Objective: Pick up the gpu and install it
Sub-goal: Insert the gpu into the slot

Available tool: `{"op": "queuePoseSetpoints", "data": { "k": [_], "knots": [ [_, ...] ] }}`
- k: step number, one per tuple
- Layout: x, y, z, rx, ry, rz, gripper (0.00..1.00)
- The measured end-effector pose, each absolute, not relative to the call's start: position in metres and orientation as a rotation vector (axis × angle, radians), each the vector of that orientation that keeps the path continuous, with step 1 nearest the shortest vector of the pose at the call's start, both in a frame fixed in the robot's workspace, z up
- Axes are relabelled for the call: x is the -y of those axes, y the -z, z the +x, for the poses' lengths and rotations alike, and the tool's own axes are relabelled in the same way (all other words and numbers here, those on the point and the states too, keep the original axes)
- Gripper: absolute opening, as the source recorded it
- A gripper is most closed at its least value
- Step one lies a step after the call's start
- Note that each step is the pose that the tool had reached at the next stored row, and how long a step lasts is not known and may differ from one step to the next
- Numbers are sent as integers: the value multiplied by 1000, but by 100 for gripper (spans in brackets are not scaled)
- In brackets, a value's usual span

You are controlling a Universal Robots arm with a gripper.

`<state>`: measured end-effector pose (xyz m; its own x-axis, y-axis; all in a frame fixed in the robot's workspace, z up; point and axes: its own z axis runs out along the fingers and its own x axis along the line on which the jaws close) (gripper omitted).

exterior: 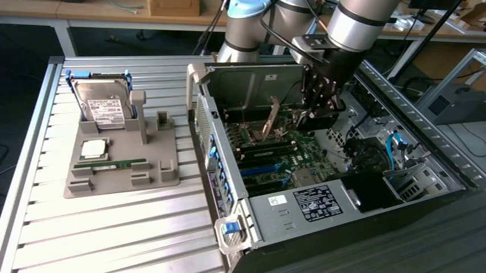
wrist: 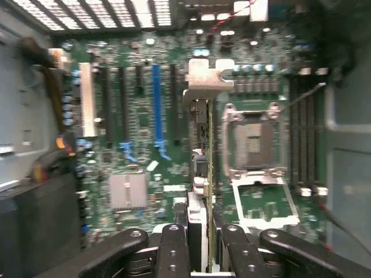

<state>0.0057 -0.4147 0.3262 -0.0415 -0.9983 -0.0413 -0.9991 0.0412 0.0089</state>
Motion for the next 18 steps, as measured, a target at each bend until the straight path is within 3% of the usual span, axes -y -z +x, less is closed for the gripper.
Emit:
{"op": "queuePoseSetpoints", "data": {
  "k": [18],
  "knots": [
    [415,-326,2,-2227,-71,-2167,27]
  ]
}}
